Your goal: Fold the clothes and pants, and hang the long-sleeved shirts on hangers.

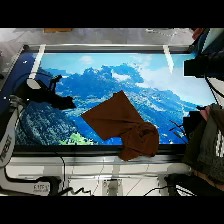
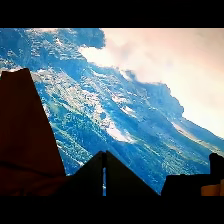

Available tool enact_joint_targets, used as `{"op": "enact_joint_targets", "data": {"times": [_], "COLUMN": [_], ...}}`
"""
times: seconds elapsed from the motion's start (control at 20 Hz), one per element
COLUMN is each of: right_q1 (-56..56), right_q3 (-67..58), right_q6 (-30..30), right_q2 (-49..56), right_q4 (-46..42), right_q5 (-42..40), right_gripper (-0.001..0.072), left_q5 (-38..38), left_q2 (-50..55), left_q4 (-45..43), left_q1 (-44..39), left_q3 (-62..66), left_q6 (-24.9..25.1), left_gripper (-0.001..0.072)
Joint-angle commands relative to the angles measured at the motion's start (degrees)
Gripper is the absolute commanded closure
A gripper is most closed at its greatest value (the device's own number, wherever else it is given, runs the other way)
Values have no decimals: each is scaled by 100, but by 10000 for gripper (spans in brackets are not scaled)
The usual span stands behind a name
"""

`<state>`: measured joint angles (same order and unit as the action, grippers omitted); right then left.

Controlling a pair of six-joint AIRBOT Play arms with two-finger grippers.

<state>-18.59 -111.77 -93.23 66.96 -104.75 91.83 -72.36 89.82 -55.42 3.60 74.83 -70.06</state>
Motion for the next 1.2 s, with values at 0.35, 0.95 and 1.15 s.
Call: {"op": "enact_joint_targets", "data": {"times": [0.35, 0.95, 1.15], "right_q1": [2, 2, 4], "right_q3": [-2, -2, 28], "right_q6": [39, 299, 920], "right_q2": [382, 393, 372], "right_q4": [-7, -13, -48], "right_q5": [0, 2, 35], "right_gripper": [702, 702, 702], "left_q5": [-83, 1016, 1178], "left_q2": [1283, 1344, 1147], "left_q4": [916, 1569, 2553], "left_q1": [-37, -616, -413], "left_q3": [-35, -667, -435], "left_q6": [-4, 186, 754], "left_gripper": [241, 689, 691]}}
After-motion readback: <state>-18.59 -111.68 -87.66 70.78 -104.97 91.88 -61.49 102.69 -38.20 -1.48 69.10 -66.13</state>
